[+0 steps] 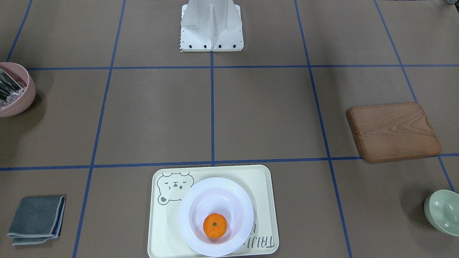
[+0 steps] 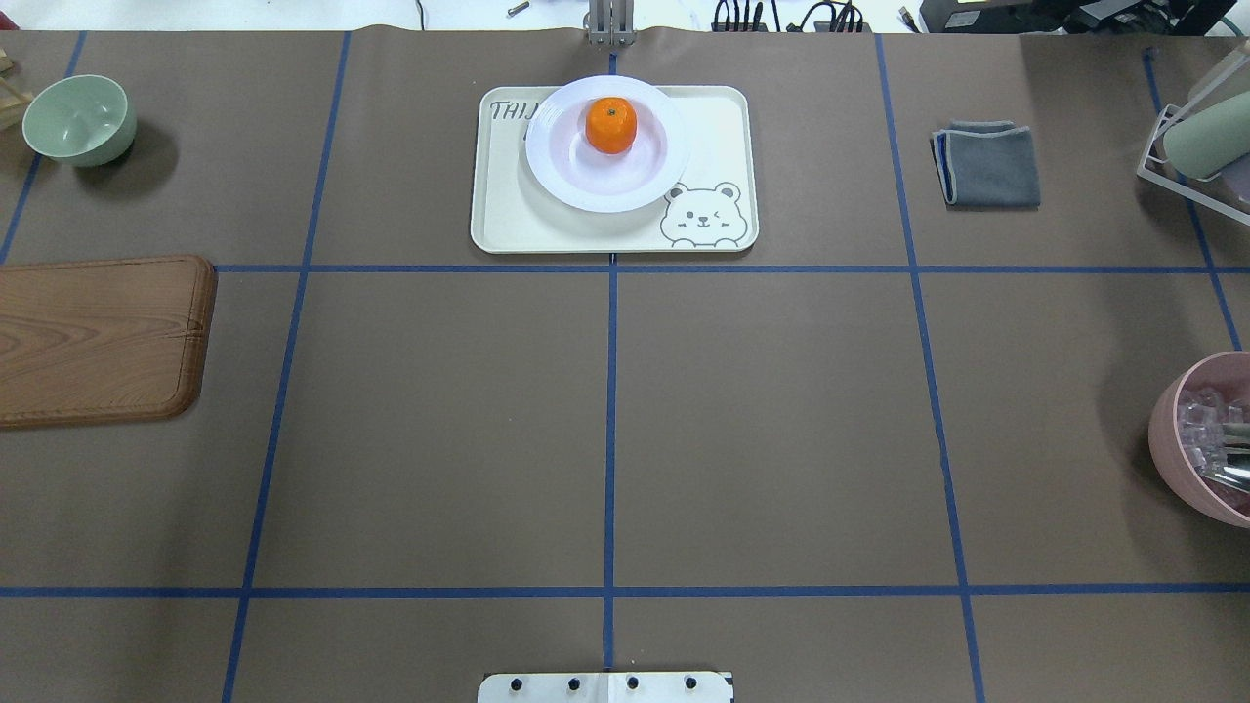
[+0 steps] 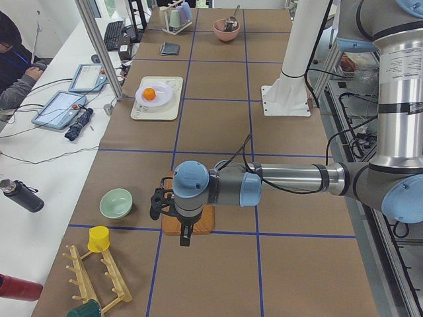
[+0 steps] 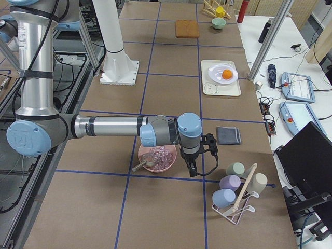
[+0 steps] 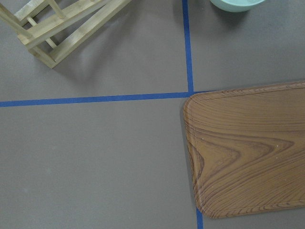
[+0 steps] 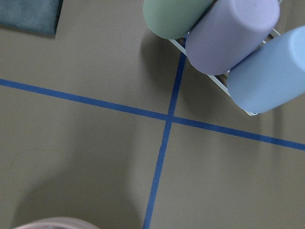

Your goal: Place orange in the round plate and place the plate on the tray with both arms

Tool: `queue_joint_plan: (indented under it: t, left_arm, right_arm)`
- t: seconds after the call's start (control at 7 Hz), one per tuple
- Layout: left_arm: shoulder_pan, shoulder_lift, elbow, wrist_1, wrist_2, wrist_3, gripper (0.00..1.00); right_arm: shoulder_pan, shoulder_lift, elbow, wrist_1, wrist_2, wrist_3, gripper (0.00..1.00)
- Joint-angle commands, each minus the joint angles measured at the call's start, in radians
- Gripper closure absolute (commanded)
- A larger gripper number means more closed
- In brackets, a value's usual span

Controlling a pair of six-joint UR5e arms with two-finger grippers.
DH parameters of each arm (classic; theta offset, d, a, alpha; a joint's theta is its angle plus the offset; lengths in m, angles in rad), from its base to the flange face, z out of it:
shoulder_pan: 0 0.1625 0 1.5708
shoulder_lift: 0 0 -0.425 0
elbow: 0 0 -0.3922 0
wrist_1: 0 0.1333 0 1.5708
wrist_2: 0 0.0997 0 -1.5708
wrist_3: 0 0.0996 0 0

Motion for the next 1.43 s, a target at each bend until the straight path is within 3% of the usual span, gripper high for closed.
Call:
queue_joint_plan:
  t: [0.0, 0.14, 0.71, 1.29]
  left_arm:
    - [0.0, 0.001, 0.002, -0.001, 0.0, 0.003, 0.02]
    - [0.0, -0.001, 0.002, -0.003, 0.002, 0.0, 0.02]
    - [0.0, 0.007, 0.006, -0.03, 0.002, 0.004, 0.02]
    - [0.002, 0.005, 0.009, -0.027, -0.001, 0.0, 0.02]
  right_arm:
    - [0.057, 0.005, 0.056, -0.186, -0.036, -0.101, 0.0]
    - [0.057, -0.001, 0.058, -0.183, -0.085, -0.109, 0.0]
    - [0.06, -0.039, 0.016, -0.18, -0.053, -0.103, 0.0]
    - [0.06, -0.05, 0.062, -0.176, -0.05, -0.1, 0.0]
